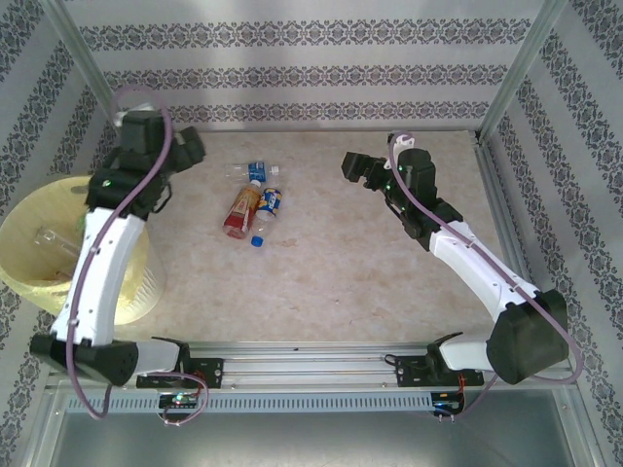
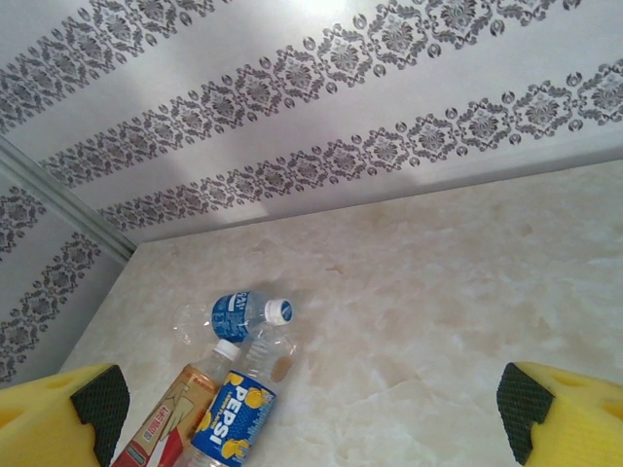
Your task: Put the plastic bottles in the bin
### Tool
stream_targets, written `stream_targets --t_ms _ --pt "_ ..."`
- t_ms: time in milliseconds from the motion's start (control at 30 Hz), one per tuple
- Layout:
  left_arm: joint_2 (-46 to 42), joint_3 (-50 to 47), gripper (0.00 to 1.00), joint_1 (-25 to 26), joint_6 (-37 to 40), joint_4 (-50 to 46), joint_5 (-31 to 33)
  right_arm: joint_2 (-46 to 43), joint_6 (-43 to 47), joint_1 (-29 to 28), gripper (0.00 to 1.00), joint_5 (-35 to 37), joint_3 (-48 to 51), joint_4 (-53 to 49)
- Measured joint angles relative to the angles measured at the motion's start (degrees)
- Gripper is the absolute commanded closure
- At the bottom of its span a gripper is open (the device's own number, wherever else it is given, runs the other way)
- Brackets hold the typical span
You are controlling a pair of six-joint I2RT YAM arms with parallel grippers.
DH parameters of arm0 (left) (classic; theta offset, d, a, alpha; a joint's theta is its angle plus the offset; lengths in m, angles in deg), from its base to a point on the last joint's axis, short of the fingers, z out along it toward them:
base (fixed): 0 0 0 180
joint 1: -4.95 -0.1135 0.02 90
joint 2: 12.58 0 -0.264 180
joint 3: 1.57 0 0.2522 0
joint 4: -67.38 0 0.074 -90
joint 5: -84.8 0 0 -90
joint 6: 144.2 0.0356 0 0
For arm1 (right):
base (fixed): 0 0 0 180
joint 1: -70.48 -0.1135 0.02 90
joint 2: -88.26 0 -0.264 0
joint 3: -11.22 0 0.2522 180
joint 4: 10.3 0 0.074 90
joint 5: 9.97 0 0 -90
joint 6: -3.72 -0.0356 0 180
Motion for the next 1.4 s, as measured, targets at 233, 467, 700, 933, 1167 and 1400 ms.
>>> stream_targets --t_ms 233,467,700,933,1167,1400 --pt "17.9 7.56 0.02 9.16 2.86 -1.51 -3.04 -1.16 -1.03 1.09 0.02 0.09 1.99 -0.81" --pt "33.53 12.79 0.14 11.43 2.84 -3.26 -9.18 -4.17 -1.03 2.27 0.02 0.55 3.17 -1.36" --pt "45.81 20.96 0.25 11.43 2.82 -3.91 -9.29 -6.08 -1.01 2.82 0.02 1.31 4.46 -2.23" --pt "55.98 29.97 0.3 11.43 2.78 -5.95 -8.22 -6.23 -0.98 3.04 0.02 1.33 5.05 -3.23" --pt "61.31 31.45 0.29 11.43 2.36 -7.19 -7.98 -8.09 -0.61 3.78 0.02 1.66 5.29 -3.91" --pt "63.89 33.18 0.26 11.43 1.95 -7.17 -9.84 -8.48 -0.13 3.8 0.02 1.79 5.29 -3.98"
